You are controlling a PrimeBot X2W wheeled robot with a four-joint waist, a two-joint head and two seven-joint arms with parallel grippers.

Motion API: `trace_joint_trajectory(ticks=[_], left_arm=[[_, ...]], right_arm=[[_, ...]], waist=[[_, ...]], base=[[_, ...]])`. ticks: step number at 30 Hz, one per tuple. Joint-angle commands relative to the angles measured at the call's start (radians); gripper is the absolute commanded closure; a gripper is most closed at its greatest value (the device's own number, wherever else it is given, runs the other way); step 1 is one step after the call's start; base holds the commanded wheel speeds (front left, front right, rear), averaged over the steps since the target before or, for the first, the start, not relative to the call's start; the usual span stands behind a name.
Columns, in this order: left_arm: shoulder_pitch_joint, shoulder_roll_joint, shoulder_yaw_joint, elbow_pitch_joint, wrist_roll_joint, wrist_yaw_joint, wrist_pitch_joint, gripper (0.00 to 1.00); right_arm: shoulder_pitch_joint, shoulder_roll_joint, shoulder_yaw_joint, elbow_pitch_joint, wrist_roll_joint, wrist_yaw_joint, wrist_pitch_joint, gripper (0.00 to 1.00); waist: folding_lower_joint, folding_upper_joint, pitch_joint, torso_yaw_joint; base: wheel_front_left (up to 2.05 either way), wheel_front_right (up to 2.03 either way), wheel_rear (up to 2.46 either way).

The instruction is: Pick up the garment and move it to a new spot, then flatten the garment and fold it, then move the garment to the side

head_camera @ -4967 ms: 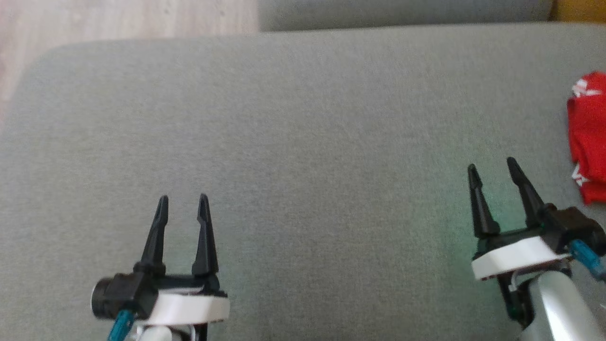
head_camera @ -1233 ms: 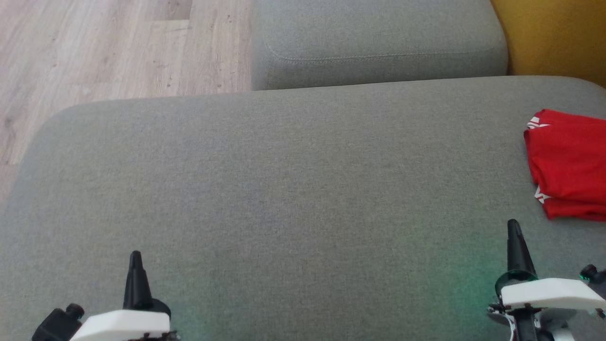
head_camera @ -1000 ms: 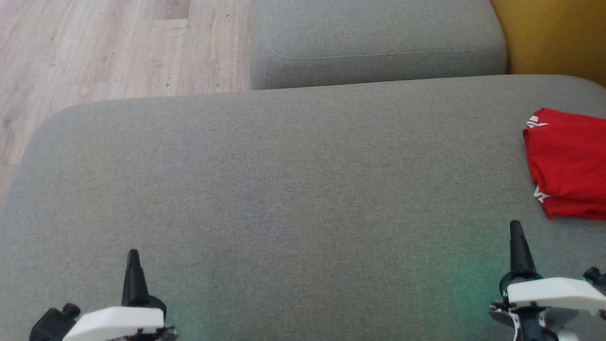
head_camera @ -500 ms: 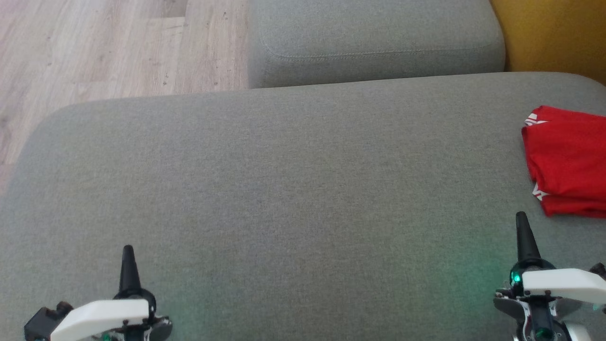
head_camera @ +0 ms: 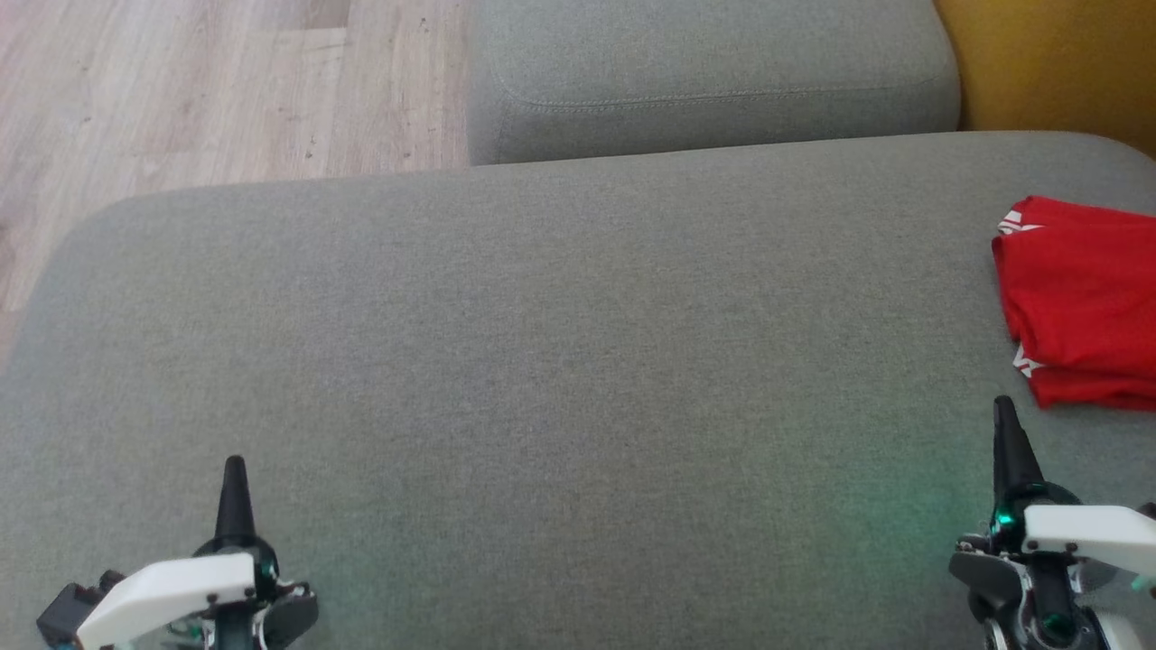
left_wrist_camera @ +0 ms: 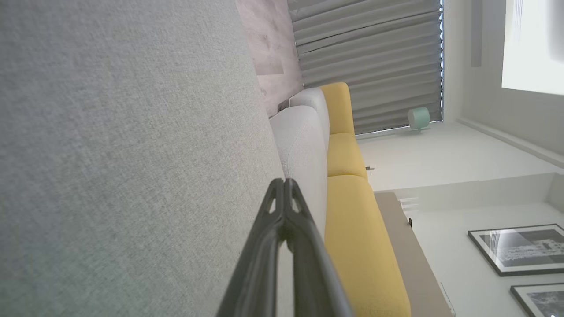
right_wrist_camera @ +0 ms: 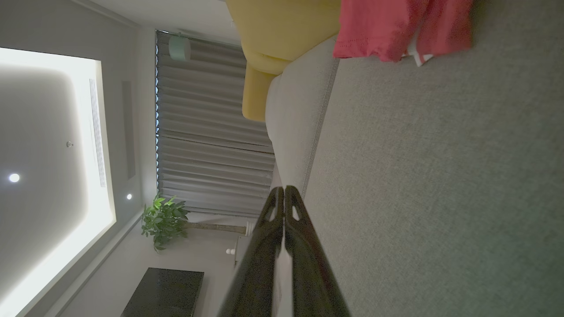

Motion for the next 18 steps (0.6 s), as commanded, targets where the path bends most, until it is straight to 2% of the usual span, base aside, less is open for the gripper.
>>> trace_joint_trajectory(ticks=[1, 18], left_arm=[[-0.059, 0.014, 0.037, -0.023, -0.028, -0.009, 0.007, 1.00], [-0.096, 0.012, 0.073, 0.002, -0.195, -0.028, 0.054, 1.00]], right_arm=[[-0.061, -0.017, 0.013, -0.030, 0.033, -0.001, 0.009, 1.00], [-0.090, -0.015, -0.010, -0.022, 0.215, -0.001, 0.054, 1.00]], waist=[[0.0001, -0.0001, 0.000, 0.000], [0.0001, -0.0001, 0.006, -0.007]], base=[[0.00, 0.00, 0.00], [0.00, 0.00, 0.00]])
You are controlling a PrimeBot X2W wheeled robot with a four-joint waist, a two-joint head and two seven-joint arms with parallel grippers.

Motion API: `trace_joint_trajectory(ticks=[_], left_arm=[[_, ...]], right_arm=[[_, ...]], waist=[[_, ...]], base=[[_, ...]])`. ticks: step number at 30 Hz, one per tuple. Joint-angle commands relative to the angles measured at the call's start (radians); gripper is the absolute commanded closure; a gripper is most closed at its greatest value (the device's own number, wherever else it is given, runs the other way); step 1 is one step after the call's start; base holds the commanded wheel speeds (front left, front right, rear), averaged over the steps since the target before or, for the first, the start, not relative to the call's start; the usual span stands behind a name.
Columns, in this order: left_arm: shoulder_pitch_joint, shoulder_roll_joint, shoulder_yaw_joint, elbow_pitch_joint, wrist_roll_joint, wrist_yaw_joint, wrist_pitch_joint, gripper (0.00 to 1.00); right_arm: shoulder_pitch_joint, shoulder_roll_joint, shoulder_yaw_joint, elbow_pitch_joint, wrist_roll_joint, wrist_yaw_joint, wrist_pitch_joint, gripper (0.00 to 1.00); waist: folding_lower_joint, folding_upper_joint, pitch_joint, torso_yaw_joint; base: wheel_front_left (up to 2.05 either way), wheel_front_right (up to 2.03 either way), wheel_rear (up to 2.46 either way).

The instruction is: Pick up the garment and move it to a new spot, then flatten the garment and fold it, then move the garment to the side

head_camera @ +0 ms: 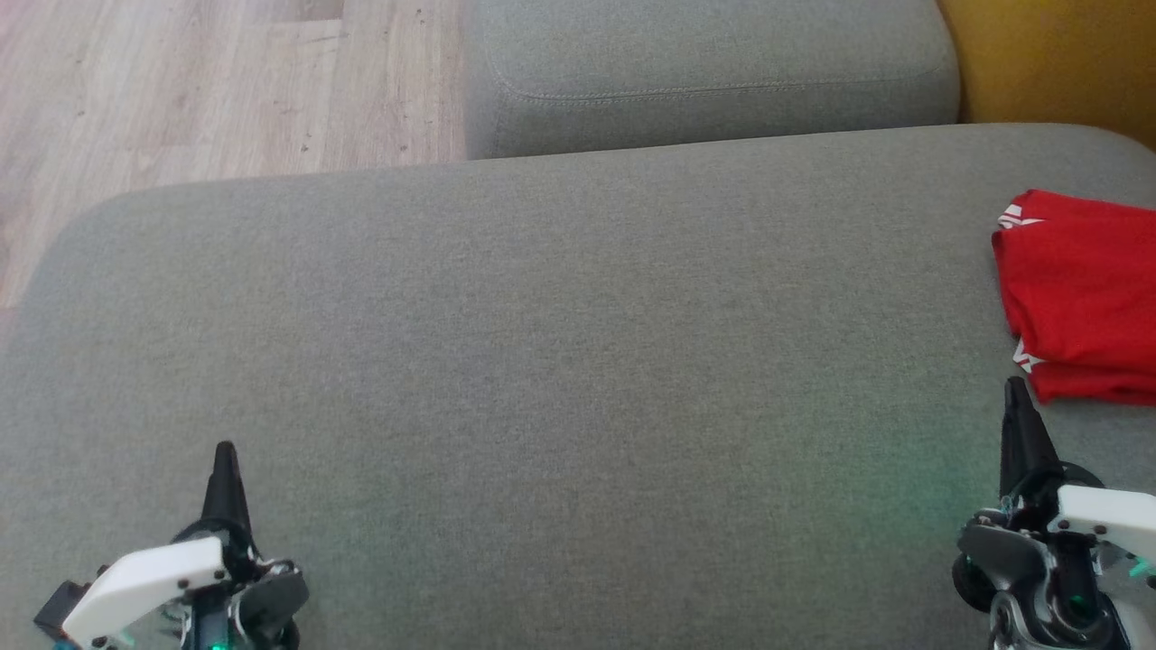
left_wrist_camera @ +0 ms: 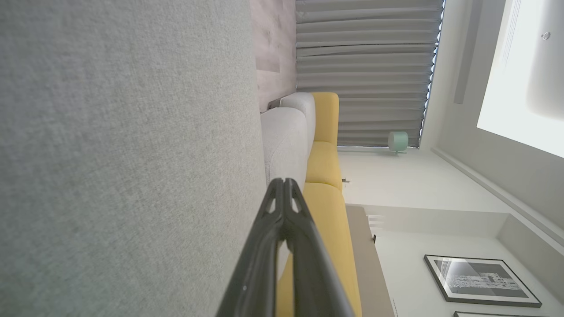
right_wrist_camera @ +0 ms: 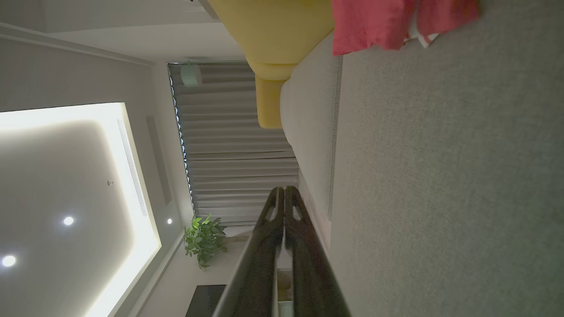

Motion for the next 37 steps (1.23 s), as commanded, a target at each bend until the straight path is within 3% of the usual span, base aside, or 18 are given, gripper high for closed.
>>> trace_joint_trajectory(ticks=[1, 37], left_arm=[[-0.054, 0.012, 0.039, -0.028, -0.003, -0.007, 0.002, 1.00], [-0.055, 0.002, 0.053, -0.027, 0.009, -0.007, 0.014, 1.00]], right_arm=[[-0.051, -0.015, 0.019, -0.031, 0.008, -0.001, 0.006, 1.00], [-0.052, -0.007, 0.007, -0.030, -0.002, -0.001, 0.016, 1.00]], waist=[[0.0000, 0.0000, 0.000, 0.000], [0.0000, 0.0000, 0.000, 0.000]], base=[[0.00, 0.00, 0.00], [0.00, 0.00, 0.00]])
